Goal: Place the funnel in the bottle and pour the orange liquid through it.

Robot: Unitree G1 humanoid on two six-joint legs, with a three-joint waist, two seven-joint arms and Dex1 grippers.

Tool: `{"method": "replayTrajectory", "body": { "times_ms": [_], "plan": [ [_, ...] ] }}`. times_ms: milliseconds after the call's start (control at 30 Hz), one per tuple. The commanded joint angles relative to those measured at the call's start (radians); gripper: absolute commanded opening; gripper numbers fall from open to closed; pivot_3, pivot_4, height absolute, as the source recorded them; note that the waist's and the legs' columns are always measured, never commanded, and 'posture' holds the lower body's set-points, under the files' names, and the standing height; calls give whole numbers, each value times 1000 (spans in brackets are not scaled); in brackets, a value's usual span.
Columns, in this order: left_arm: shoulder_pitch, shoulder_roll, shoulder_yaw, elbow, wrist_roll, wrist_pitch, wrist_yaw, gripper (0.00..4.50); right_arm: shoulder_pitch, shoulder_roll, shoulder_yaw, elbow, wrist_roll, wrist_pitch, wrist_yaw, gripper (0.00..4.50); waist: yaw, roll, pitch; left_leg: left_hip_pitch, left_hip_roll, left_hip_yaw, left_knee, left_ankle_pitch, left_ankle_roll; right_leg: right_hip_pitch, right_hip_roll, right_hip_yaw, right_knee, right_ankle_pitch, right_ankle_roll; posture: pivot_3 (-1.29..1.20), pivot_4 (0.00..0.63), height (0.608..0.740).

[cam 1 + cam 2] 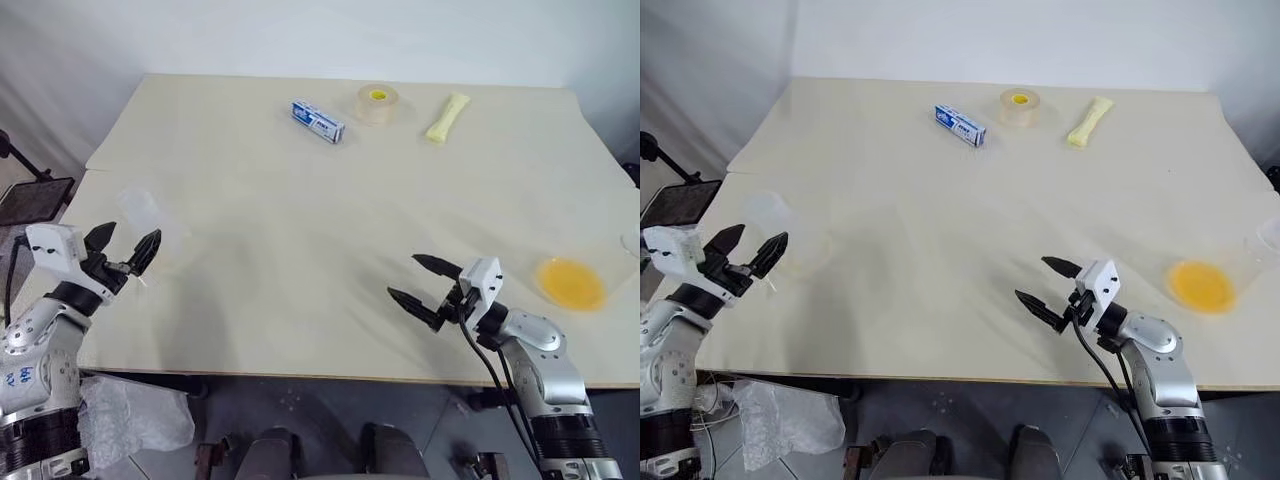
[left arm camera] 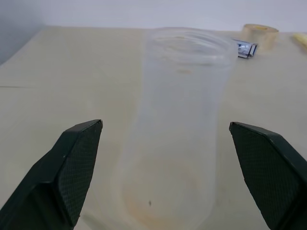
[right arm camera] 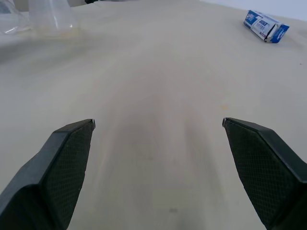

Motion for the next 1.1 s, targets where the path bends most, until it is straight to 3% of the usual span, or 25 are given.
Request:
{"method": "replayTrajectory", "body": {
  "times_ms": [33, 233, 333, 500, 533, 800, 1100],
  "plan": [
    [-52, 32, -6, 40, 24, -51, -27, 4500, 3, -10, -20, -38, 19, 4, -7, 4469, 1, 0, 0, 0, 0, 0, 0, 0, 0, 0, 0, 0, 0, 0, 0, 0, 150, 740],
    [-130, 36, -39, 131, 64, -118, -54, 4500, -4, -7, -19, -42, 18, 6, -17, 4469, -2, 0, 0, 0, -1, 0, 0, 0, 0, 0, 0, 0, 0, 0, 0, 0, 150, 740],
    [-149, 37, -44, 149, 65, -131, -65, 3911, -4, -5, -18, -45, 17, 6, -23, 4500, -4, 0, 0, 0, -1, 0, 0, 0, 0, 0, 0, -1, 0, 0, 0, 0, 150, 740],
    [-161, 47, -53, 145, 55, -90, -80, 2380, -2, -4, -19, -51, 14, 6, -41, 4500, -4, 0, 0, 0, 0, 0, 0, 0, 0, 0, 0, -1, 1, 0, 0, 0, 150, 740],
    [-169, 49, -56, 144, 53, -87, -85, 2304, -1, -4, -19, -53, 13, 6, -45, 4500, -3, 0, 0, 0, 0, 0, 0, 0, 0, 0, 0, -1, 1, 0, 0, 0, 150, 740],
    [-378, 45, -203, 155, 94, -39, -129, 2304, 12, -21, -42, -77, 27, 15, -61, 4500, 10, -1, 0, -1, -1, -1, 2, 0, 0, 0, -1, -1, 2, 0, 0, 0, 150, 740],
    [-606, -166, -463, 222, 132, -39, -283, 2304, 27, -57, -89, -107, 32, 16, -73, 4500, 8, -2, 1, -2, -4, 1, 2, 0, 0, 0, 0, -4, 2, 0, 0, 0, 150, 740]
  ]
}}
